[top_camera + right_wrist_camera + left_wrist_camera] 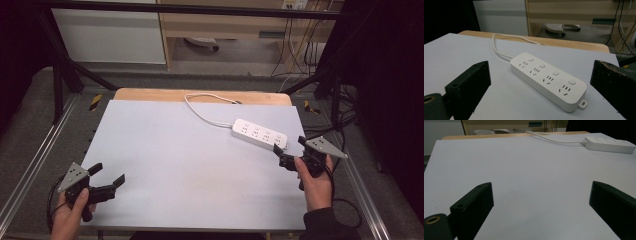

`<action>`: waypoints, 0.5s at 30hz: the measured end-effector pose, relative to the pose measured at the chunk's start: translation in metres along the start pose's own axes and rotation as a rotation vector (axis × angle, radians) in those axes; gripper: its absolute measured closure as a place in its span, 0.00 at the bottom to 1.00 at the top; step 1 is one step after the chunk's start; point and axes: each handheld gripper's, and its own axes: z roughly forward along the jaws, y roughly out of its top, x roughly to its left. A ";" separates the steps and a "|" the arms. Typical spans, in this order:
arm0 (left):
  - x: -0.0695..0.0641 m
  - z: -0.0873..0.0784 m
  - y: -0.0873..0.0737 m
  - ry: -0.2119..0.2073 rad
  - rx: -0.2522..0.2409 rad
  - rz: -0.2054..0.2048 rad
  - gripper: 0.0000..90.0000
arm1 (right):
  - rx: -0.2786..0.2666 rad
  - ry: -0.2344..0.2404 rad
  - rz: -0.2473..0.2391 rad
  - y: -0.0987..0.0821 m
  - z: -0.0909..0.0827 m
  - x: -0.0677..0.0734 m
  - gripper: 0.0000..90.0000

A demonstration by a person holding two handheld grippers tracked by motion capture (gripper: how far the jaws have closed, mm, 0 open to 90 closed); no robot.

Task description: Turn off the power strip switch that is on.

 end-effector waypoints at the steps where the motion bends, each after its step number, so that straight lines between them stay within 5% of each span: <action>1: 0.000 0.000 0.000 0.001 0.000 0.000 0.06 | 0.002 -0.002 -0.006 0.002 0.002 -0.001 0.03; 15: 0.001 0.001 -0.001 0.004 0.009 0.003 0.06 | -0.009 -0.029 -0.001 0.026 0.024 -0.014 0.02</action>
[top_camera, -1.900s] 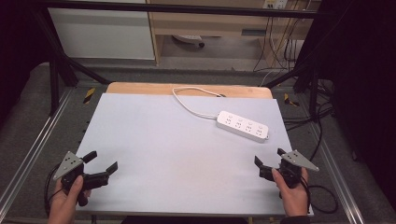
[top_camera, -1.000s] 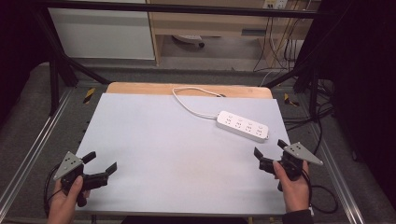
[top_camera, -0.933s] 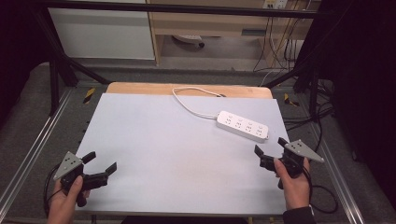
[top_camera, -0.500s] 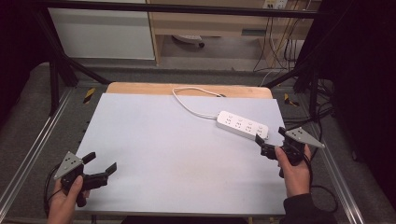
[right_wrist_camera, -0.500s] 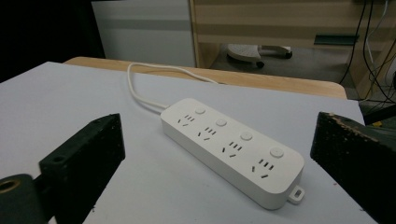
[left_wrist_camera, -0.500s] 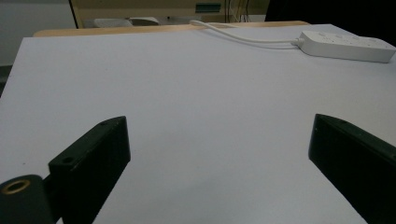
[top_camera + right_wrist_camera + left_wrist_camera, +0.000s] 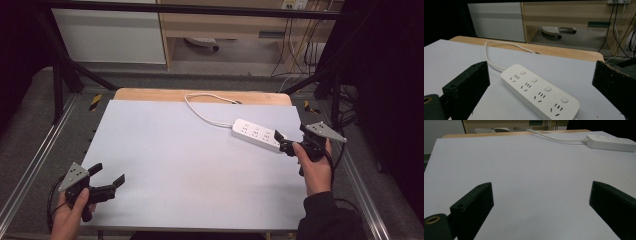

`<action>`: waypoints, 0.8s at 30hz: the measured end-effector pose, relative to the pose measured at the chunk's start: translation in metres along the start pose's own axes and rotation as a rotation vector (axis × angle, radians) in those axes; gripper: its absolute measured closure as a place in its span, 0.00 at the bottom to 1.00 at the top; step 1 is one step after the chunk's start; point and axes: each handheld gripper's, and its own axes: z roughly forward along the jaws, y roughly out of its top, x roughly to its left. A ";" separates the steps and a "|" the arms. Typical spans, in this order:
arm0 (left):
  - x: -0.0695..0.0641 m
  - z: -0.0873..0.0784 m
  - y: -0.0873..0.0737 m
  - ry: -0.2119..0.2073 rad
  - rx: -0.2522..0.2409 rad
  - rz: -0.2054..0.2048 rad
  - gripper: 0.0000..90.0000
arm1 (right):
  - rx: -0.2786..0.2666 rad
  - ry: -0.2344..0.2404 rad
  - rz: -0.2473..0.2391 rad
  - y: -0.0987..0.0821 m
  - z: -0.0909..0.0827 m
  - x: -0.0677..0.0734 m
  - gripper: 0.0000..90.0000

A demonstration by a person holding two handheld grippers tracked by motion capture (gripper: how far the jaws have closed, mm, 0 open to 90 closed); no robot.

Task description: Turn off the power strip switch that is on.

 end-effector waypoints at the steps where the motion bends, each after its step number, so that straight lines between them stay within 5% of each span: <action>1: 0.000 0.000 0.000 0.000 0.002 0.001 0.06 | 0.000 -0.004 0.004 0.002 0.002 0.000 0.02; 24: 0.001 0.001 0.000 -0.004 0.008 0.003 0.06 | 0.013 -0.038 -0.003 0.019 0.043 -0.009 0.04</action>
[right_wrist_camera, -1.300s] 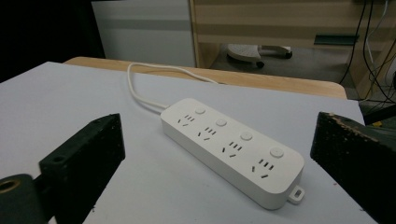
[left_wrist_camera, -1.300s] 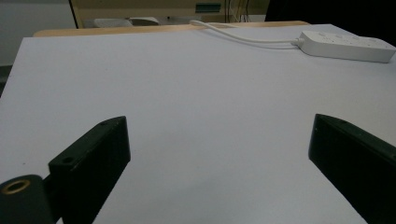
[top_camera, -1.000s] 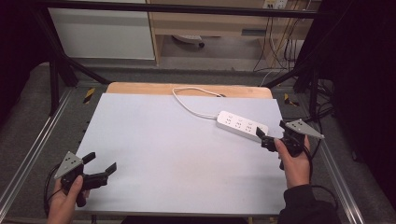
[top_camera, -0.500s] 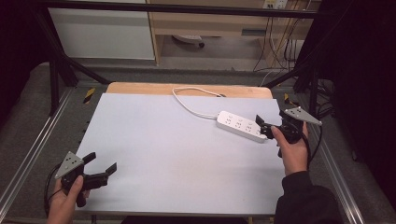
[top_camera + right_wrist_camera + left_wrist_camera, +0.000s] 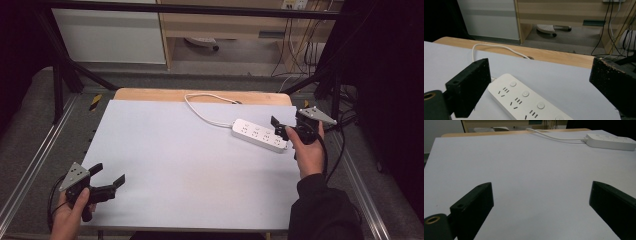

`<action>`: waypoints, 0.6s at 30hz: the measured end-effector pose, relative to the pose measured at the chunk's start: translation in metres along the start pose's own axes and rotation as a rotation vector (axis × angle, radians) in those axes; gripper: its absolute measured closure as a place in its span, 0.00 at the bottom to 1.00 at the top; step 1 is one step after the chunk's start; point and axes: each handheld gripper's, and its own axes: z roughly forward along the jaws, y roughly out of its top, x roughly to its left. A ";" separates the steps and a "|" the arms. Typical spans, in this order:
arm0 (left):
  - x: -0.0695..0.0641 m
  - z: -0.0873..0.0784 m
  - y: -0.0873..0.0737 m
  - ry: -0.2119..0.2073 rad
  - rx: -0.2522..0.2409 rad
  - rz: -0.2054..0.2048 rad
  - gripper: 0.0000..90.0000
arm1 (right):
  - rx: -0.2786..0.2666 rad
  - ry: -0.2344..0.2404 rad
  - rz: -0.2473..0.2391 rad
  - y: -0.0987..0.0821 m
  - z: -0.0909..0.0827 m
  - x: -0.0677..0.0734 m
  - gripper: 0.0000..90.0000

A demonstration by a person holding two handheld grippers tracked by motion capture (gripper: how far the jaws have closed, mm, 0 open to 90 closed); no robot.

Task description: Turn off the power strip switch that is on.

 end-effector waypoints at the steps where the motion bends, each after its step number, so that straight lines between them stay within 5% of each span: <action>1: 0.000 0.000 0.000 0.000 0.001 0.001 0.06 | 0.007 -0.002 -0.009 0.001 0.001 0.000 0.04; 18: -0.001 0.001 -0.001 -0.004 0.009 0.008 0.06 | 0.042 -0.033 0.004 -0.003 0.034 -0.010 0.09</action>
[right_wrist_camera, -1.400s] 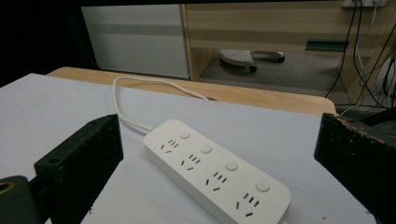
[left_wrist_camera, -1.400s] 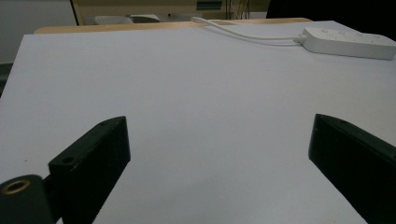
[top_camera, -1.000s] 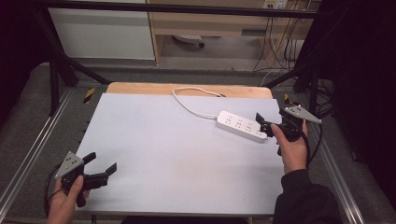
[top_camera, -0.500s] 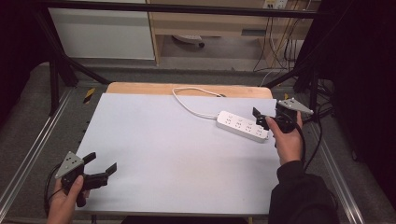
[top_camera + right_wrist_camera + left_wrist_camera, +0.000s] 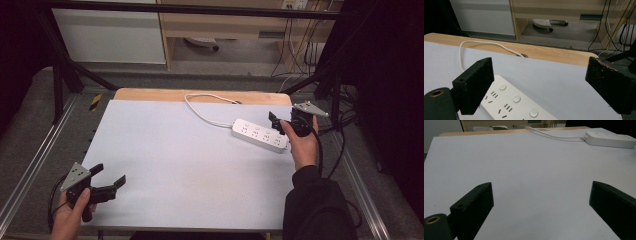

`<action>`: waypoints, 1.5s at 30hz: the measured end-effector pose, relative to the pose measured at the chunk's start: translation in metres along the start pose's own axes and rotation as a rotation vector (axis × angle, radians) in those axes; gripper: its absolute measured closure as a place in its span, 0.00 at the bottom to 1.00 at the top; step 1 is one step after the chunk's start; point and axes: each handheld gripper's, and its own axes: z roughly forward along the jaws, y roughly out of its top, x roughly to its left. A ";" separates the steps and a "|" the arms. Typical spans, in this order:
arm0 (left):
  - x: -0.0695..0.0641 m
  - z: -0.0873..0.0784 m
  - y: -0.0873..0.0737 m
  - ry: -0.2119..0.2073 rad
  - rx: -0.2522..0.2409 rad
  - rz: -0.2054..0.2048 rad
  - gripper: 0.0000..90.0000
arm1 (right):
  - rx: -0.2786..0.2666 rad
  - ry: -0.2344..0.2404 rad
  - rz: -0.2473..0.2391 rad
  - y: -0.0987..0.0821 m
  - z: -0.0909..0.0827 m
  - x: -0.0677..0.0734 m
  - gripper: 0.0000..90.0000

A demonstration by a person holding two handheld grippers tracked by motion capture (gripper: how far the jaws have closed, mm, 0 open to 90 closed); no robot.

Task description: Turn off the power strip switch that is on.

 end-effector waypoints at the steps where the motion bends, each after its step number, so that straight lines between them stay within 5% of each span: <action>1: 0.000 0.000 0.000 0.000 0.000 0.000 0.06 | 0.000 0.000 0.000 0.000 0.000 0.000 0.09; 18: -0.001 0.001 0.000 -0.010 0.007 0.005 0.06 | 0.041 -0.029 0.025 -0.011 0.024 -0.002 0.10; 45: -0.001 0.002 0.000 -0.017 0.010 0.005 0.06 | 0.096 0.002 0.037 -0.024 0.047 0.011 0.17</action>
